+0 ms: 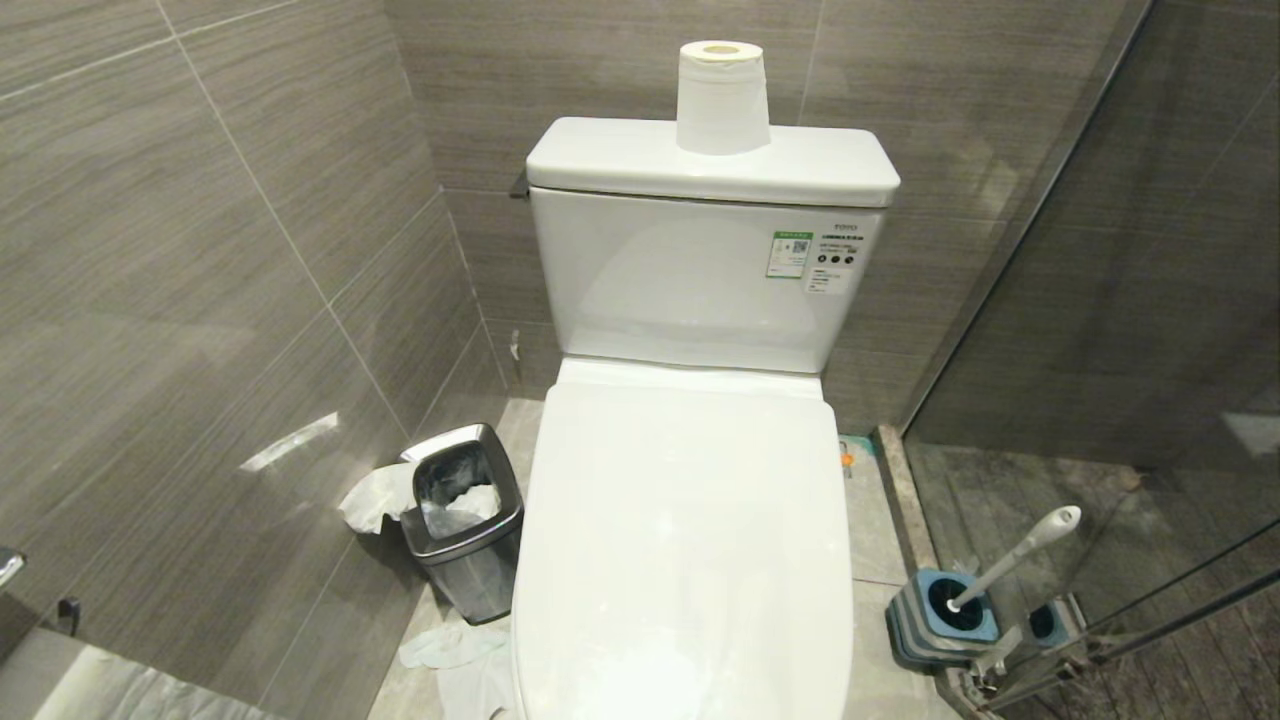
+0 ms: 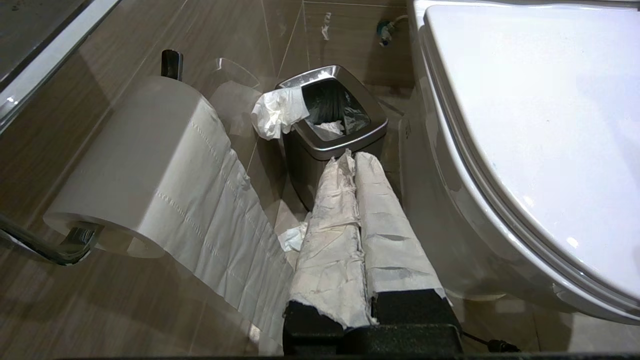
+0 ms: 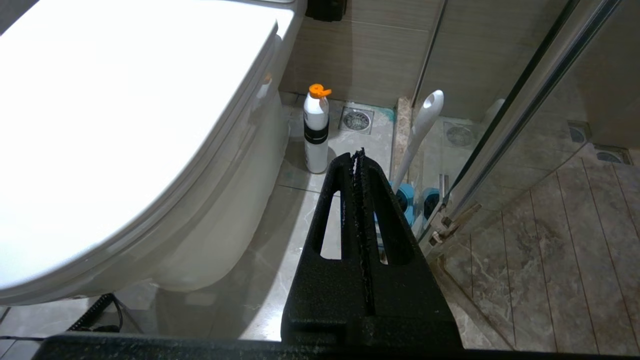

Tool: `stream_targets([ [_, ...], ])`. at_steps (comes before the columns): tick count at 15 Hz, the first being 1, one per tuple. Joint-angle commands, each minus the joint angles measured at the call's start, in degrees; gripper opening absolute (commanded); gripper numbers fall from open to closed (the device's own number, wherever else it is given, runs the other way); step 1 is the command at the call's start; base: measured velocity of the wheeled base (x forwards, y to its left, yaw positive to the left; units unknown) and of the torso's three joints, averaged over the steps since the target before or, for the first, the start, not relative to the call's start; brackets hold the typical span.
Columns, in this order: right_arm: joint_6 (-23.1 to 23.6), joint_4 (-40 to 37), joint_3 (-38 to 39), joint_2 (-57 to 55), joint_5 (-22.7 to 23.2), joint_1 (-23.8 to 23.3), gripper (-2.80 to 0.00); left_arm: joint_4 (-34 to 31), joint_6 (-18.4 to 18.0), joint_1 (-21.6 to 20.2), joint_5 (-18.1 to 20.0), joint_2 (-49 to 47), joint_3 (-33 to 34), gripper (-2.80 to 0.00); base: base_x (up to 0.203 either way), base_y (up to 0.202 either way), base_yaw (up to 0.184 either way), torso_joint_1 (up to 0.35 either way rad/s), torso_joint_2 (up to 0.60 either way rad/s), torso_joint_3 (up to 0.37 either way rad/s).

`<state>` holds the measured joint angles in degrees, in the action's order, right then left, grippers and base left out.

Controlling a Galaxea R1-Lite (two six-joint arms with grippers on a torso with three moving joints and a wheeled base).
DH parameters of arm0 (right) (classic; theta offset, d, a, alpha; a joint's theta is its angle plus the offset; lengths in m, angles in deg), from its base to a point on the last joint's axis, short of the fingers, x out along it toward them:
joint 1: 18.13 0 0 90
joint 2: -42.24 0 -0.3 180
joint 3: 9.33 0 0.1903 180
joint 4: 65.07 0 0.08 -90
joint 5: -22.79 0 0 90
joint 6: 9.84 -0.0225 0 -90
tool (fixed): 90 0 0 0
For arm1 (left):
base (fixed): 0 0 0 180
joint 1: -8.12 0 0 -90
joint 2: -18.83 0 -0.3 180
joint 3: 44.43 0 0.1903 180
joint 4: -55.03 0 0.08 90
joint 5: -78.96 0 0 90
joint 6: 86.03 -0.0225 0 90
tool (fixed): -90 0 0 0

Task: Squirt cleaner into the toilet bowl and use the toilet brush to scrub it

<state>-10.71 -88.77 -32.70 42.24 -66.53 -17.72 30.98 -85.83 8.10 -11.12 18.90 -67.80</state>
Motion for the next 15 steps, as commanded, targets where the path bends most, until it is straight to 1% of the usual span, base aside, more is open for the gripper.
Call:
stream_targets([
  [1,0.0,0.0,0.0,0.0,0.0,0.0,-2.8,0.0,0.1,0.0,0.0,-0.1,0.1,-2.8,0.0,0.0,0.0,0.0,0.0,0.0],
  [15,0.0,0.0,0.0,0.0,0.0,0.0,-2.8,0.0,0.1,-0.1,0.0,-0.1,0.1,-2.8,0.0,0.0,0.0,0.0,0.0,0.0],
])
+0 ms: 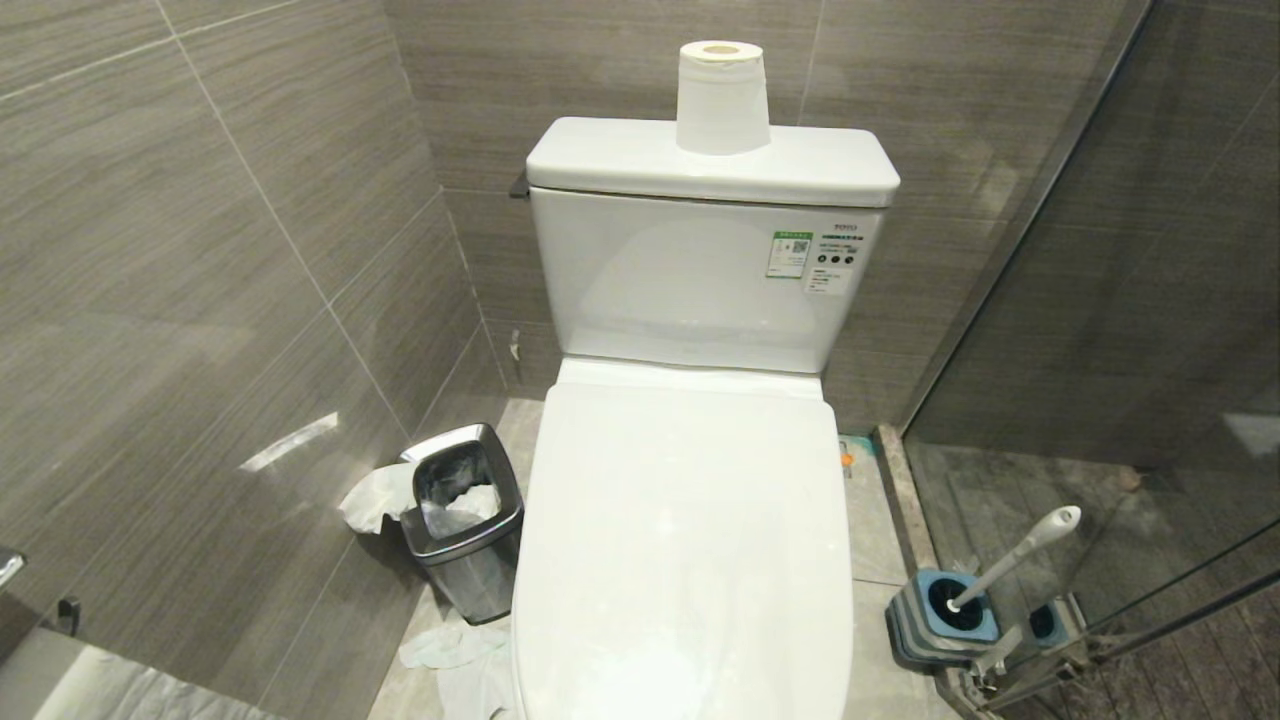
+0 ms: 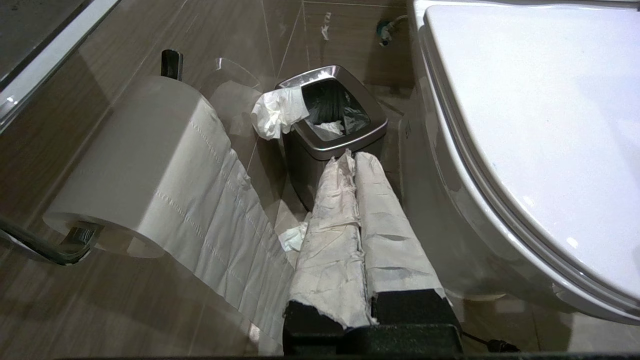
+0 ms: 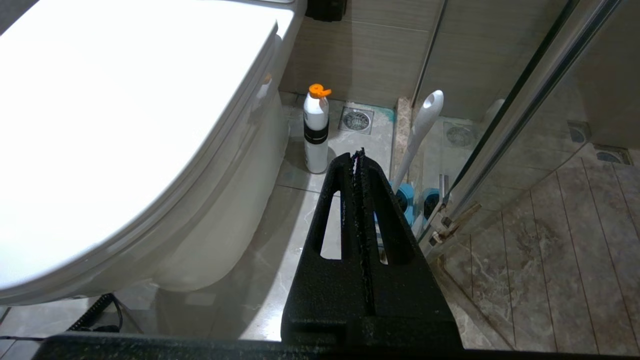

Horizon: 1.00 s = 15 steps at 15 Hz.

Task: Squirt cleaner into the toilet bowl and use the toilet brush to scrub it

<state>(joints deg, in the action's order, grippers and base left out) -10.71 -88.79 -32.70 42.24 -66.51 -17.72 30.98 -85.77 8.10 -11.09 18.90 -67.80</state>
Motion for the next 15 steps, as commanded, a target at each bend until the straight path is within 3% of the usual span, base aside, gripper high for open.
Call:
stream_targets([
  [1,0.0,0.0,0.0,0.0,0.0,0.0,-2.8,0.0,0.0,0.0,0.0,-0.1,0.1,-2.8,0.0,0.0,0.0,0.0,0.0,0.0],
  [15,0.0,0.0,0.0,0.0,0.0,0.0,-2.8,0.0,0.0,-0.1,0.0,-0.1,0.1,-2.8,0.0,0.0,0.0,0.0,0.0,0.0],
])
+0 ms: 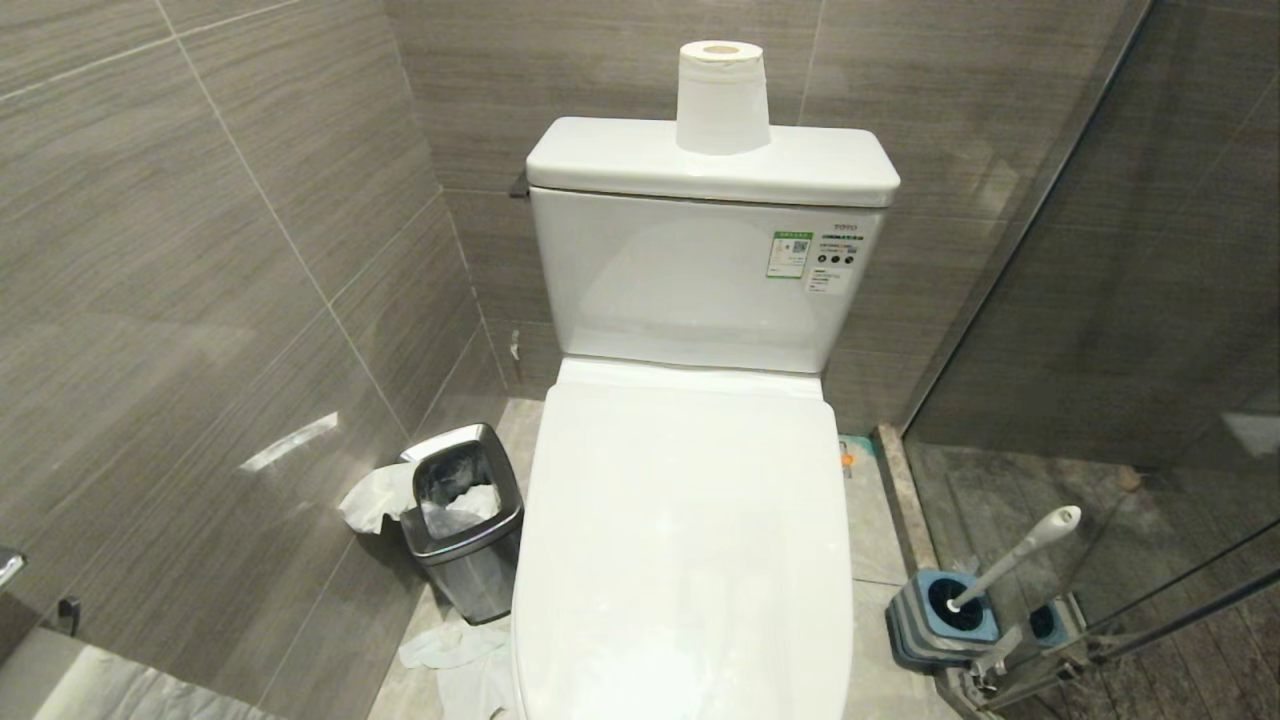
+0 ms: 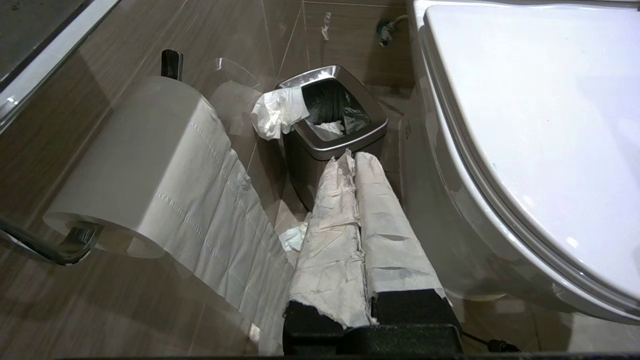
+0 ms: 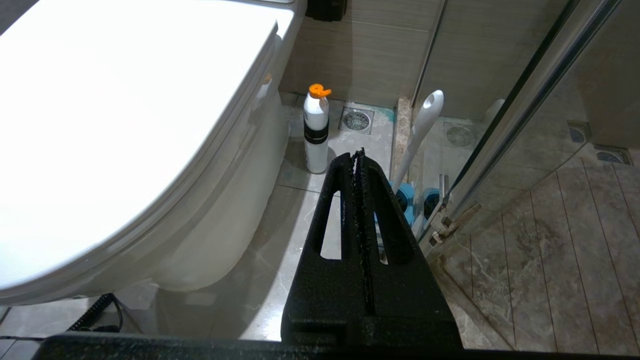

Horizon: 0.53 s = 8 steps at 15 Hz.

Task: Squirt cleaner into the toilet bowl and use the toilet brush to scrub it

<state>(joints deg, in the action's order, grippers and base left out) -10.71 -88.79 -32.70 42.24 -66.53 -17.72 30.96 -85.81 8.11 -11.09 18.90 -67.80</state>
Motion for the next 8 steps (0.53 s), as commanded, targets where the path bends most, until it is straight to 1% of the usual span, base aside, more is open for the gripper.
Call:
stream_targets([
  [1,0.0,0.0,0.0,0.0,0.0,0.0,-2.8,0.0,0.0,0.0,0.0,-0.1,0.1,-2.8,0.0,0.0,0.0,0.0,0.0,0.0],
  [8,0.1,0.0,0.0,0.0,0.0,0.0,-2.8,0.0,0.0,0.0,0.0,-0.1,0.1,-2.8,0.0,0.0,0.0,0.0,0.0,0.0],
])
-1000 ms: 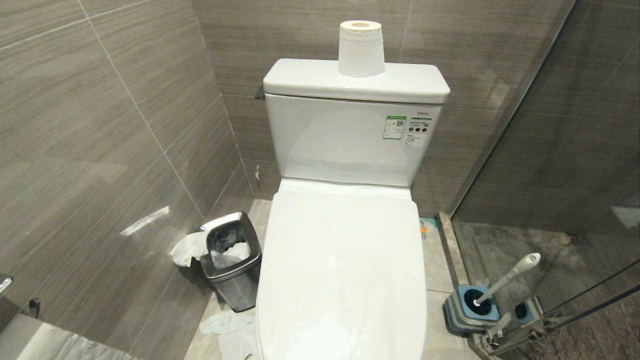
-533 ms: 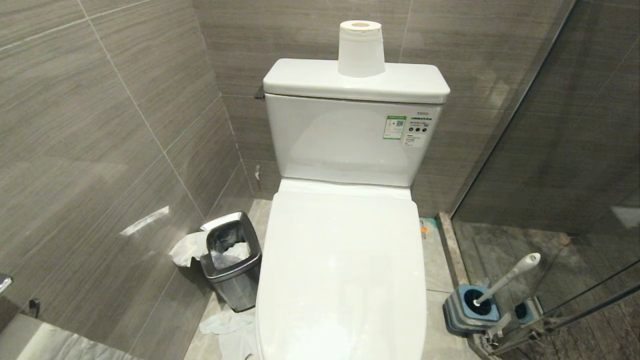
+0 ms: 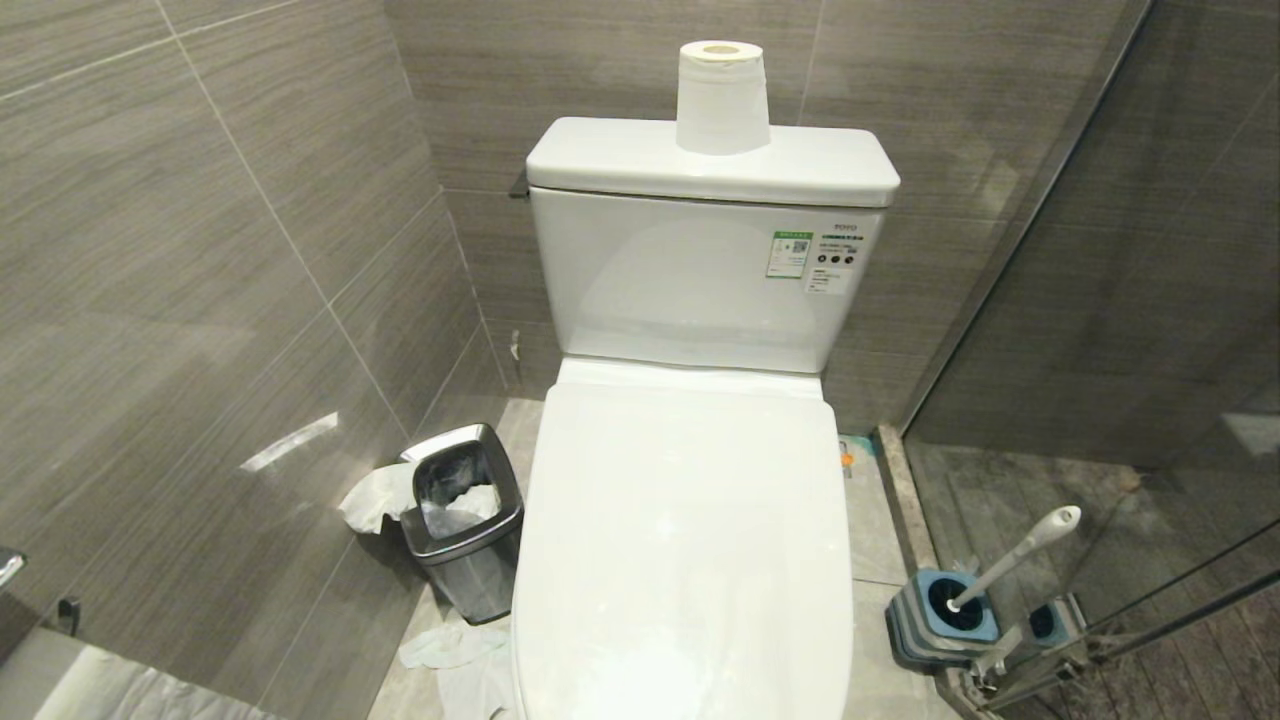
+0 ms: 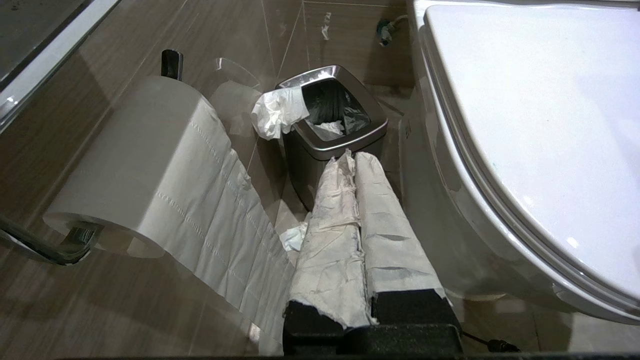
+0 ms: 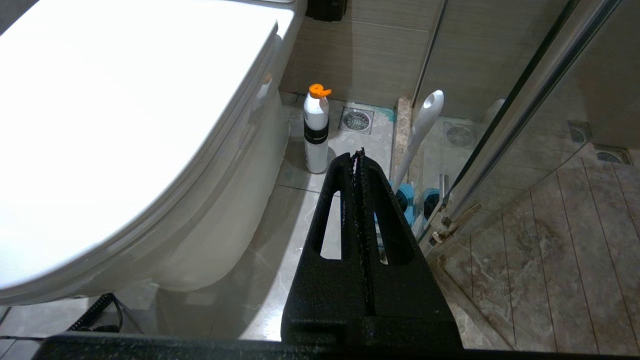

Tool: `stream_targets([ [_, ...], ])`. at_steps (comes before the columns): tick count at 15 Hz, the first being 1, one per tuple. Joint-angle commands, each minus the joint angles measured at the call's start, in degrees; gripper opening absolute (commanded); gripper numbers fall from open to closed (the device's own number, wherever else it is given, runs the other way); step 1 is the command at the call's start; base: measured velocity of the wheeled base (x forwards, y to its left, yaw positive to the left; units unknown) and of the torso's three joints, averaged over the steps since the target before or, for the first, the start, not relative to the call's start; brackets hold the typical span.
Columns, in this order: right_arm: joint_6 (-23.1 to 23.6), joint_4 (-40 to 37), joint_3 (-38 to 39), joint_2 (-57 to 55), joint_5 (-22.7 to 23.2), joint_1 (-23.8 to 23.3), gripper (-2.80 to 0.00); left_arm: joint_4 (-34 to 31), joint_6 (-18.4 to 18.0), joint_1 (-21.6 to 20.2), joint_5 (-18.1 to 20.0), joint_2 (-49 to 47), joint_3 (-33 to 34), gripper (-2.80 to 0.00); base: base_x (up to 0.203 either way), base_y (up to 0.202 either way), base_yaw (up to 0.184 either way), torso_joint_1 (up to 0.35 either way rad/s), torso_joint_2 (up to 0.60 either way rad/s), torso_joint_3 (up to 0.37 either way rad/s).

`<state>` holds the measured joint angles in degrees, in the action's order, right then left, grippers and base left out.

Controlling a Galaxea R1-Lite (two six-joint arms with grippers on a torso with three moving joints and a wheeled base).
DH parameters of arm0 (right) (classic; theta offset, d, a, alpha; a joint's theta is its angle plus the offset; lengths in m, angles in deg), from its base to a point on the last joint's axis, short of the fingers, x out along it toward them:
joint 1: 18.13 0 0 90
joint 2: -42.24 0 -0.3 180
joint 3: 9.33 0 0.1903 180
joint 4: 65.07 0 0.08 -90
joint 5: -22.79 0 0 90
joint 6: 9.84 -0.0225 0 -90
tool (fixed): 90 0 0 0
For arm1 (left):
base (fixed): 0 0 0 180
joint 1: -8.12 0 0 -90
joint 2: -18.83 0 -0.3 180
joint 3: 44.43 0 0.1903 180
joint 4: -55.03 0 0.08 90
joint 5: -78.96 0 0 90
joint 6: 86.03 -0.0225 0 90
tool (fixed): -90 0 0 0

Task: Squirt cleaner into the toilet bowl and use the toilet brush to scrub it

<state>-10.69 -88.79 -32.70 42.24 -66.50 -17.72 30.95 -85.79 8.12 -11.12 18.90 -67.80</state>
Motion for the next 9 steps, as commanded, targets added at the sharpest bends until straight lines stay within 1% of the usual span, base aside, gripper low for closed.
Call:
stream_targets([
  [1,0.1,0.0,0.0,0.0,0.0,0.0,-2.8,0.0,0.0,-0.1,0.0,-0.1,0.1,-2.8,0.0,0.0,0.0,0.0,0.0,0.0],
  [9,0.0,0.1,0.0,0.0,0.0,0.0,-2.8,0.0,0.0,-0.1,0.0,-0.1,0.1,-2.8,0.0,0.0,0.0,0.0,0.0,0.0],
])
